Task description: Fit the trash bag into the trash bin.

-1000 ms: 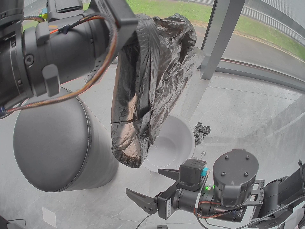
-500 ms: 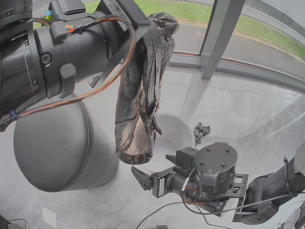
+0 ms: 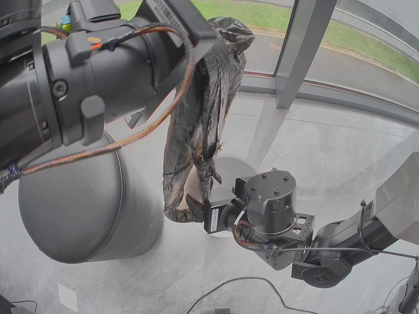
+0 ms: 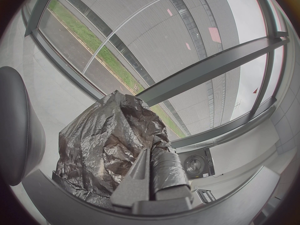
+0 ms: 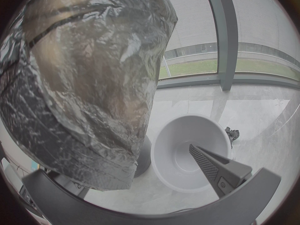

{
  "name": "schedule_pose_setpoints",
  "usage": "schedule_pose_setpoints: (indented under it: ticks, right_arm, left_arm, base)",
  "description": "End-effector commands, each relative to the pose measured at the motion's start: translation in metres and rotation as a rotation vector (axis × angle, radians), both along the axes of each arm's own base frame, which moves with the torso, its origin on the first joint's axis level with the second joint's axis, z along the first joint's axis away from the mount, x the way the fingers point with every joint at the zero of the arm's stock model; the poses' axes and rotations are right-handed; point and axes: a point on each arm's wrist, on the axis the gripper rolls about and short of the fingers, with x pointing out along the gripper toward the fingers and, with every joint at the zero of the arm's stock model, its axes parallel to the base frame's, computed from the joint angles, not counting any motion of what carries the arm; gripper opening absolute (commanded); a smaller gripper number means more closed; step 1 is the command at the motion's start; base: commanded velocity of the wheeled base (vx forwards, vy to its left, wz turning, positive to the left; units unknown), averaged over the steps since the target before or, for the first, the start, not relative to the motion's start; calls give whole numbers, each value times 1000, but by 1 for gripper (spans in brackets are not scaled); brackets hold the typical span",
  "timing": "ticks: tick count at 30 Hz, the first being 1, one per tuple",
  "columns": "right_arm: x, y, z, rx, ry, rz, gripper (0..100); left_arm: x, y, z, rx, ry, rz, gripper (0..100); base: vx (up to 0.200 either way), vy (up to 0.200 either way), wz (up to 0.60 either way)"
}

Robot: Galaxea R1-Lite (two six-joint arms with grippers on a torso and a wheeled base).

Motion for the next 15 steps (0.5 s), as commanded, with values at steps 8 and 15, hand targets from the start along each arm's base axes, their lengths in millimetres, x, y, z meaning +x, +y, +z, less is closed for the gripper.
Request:
schedule_pose_setpoints:
  ticks: [8,15]
  right_arm:
    - [16,15,-9,-1,-9,-14,100]
    - [17,17,2,20,-71,-43,100]
  left_arm:
    - [-8,5,5,-32,4,-20,0]
    - [-8,4,3,-25,10,-21,0]
  base:
    - [0,0,0]
    - [0,0,0]
